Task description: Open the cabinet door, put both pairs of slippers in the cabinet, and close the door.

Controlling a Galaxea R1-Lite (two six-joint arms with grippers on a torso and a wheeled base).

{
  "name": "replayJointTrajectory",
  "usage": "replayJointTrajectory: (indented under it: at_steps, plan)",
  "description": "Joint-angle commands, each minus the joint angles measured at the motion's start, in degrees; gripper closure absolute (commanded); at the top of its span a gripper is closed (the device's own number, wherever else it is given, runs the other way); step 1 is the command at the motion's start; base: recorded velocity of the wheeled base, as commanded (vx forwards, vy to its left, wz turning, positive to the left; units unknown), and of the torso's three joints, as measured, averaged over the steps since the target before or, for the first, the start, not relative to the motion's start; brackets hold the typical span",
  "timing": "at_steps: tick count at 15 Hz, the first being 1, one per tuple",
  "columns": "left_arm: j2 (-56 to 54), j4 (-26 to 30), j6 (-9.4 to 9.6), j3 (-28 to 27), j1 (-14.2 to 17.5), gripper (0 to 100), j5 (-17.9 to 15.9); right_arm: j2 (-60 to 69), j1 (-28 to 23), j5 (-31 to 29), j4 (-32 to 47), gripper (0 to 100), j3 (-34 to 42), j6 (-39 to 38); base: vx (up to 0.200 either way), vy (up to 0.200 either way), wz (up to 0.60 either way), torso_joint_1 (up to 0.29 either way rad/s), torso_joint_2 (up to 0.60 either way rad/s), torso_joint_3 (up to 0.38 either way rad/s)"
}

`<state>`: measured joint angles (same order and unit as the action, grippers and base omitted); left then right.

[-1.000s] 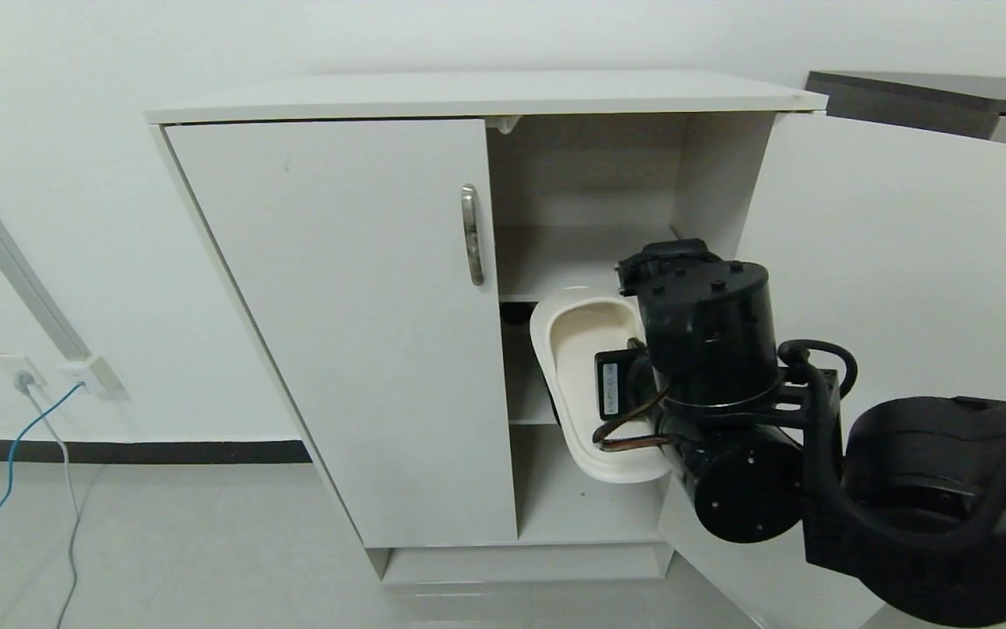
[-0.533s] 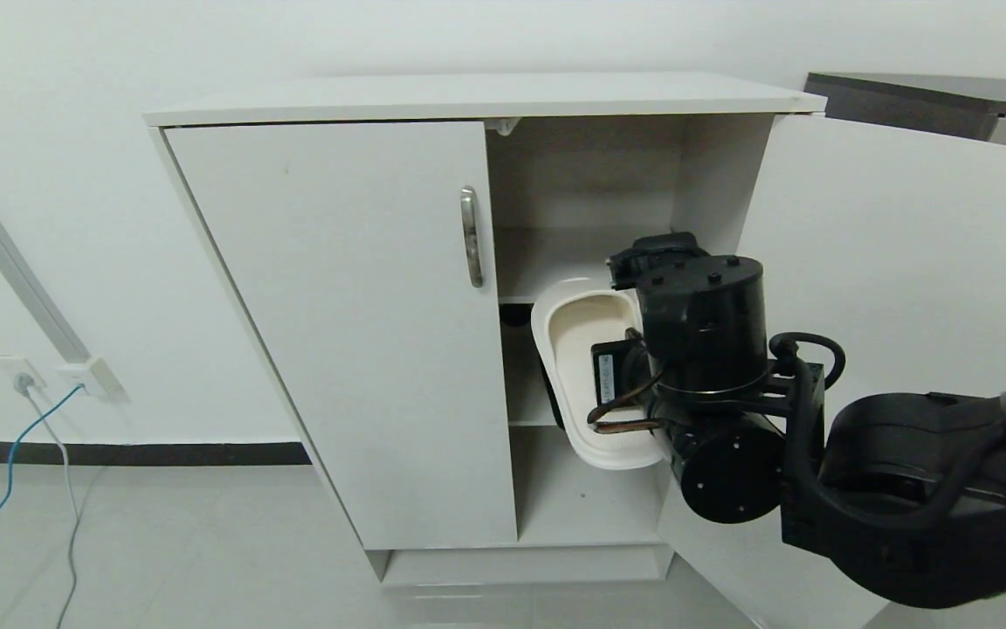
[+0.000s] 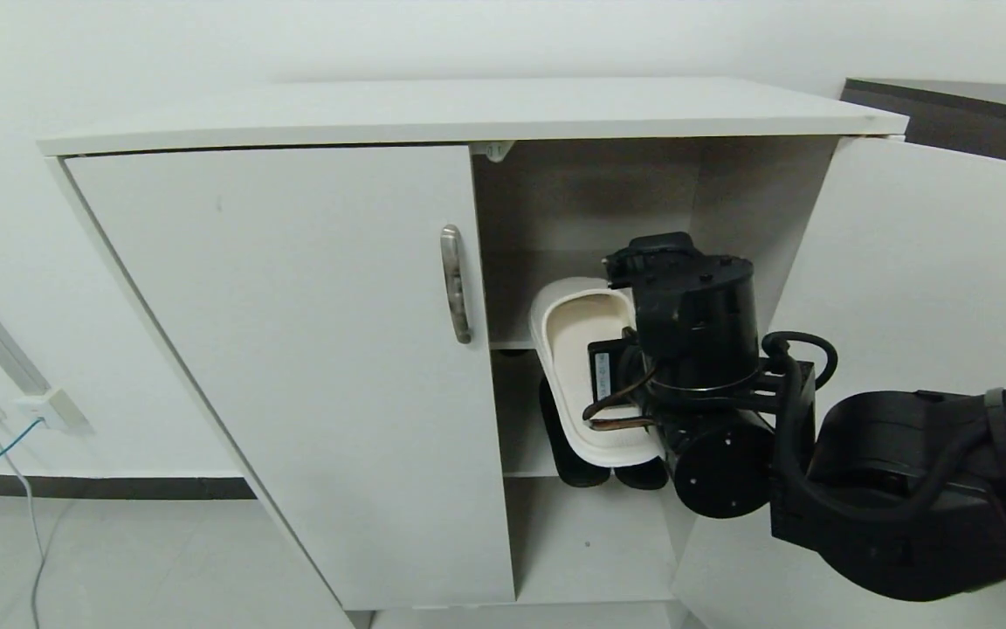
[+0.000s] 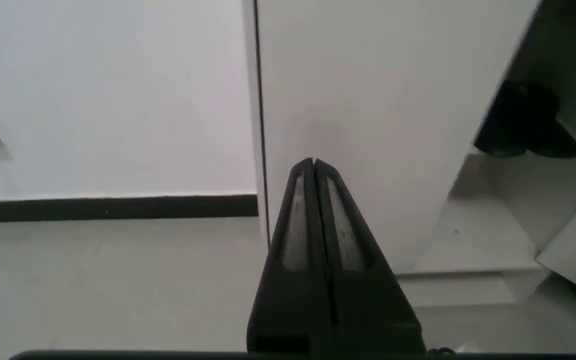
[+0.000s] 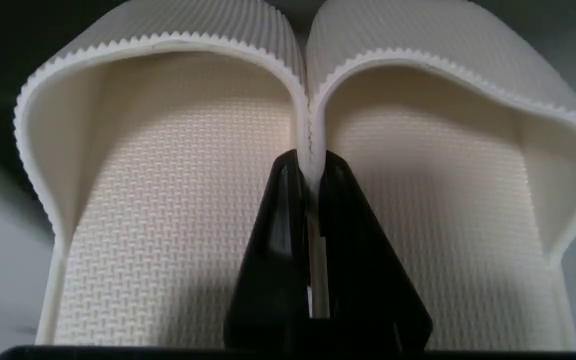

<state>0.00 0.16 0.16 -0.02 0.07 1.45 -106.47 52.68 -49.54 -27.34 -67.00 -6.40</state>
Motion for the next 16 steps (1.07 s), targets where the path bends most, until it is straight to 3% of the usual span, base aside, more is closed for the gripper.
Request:
replayJointTrajectory:
  at_steps: [1,5,16]
  plan:
    - [0.0,0.02,-0.07,0.02,0.01,100,-0.04,-0.31,-0.47,0.15,0.01,100,-0.41,-0.02,0.0,0.0,0.0,0.0,0.0,0.0]
    - [0.0,0.02,-0.07,-0.06,0.01,100,-0.04,-3.04,-3.98,1.82,0.01,100,-3.14,-0.37,0.0,0.0,0.0,0.0,0.0,0.0]
    - [0.09,0.02,-0.16,0.02,0.01,100,0.04,-14.46,-10.84,5.77,7.13,100,-23.18,-0.37,0.0,0.0,0.0,0.0,0.0,0.0]
